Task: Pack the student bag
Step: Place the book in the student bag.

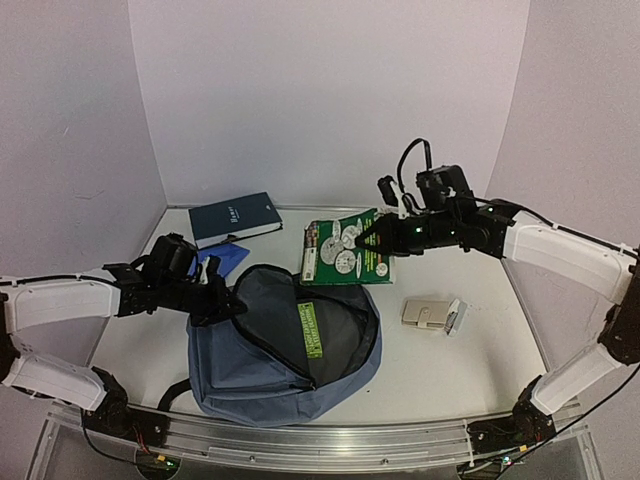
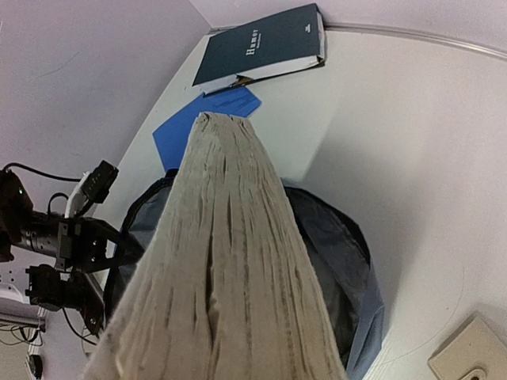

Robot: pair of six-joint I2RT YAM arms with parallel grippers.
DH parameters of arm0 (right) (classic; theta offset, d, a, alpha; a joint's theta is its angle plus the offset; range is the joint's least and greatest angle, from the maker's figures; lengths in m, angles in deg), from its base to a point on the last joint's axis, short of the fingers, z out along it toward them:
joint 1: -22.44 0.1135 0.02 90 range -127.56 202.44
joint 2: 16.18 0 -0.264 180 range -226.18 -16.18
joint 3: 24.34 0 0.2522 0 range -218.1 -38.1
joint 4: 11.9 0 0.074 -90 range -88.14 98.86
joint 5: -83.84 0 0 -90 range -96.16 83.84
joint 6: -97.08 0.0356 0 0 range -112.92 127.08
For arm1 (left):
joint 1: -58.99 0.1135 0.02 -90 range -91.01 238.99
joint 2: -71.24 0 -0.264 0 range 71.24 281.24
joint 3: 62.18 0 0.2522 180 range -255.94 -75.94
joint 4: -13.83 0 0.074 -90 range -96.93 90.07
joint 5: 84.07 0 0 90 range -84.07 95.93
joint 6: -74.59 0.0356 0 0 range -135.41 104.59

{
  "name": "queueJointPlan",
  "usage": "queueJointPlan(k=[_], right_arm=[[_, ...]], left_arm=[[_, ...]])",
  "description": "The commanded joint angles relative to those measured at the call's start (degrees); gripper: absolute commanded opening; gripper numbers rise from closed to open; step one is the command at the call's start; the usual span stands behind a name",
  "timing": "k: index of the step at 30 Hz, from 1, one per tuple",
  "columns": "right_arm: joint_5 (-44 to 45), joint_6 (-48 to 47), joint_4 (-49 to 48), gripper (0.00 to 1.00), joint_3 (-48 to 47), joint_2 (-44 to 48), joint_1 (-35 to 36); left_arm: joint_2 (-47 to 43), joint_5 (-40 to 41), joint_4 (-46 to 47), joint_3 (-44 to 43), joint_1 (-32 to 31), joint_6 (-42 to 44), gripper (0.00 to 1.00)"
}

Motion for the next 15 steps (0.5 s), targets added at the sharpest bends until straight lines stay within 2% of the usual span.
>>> queueJointPlan(k=[1, 7, 11, 15], right_arm=[[-8.8, 3.1, -0.1, 0.00, 1.1, 2.3, -0.2], [-15.2, 4.5, -0.5, 0.00, 4.1, -1.1, -0.2], [-23.8, 5.8, -5.1, 0.00, 4.6, -5.2, -0.1], [-24.3, 6.1, -5.9, 0.00, 3.2, -10.0, 0.1]], left_arm=[[-8.0, -3.2, 4.3, -1.2, -0.1, 5.3, 0.00], [-14.4, -7.3, 6.1, -1.3, -0.1, 10.2, 0.00], [-12.6, -11.2, 6.8, -3.9, -0.1, 12.0, 0.00], [-9.4, -15.4, 8.4, -6.8, -0.2, 13.3, 0.00]])
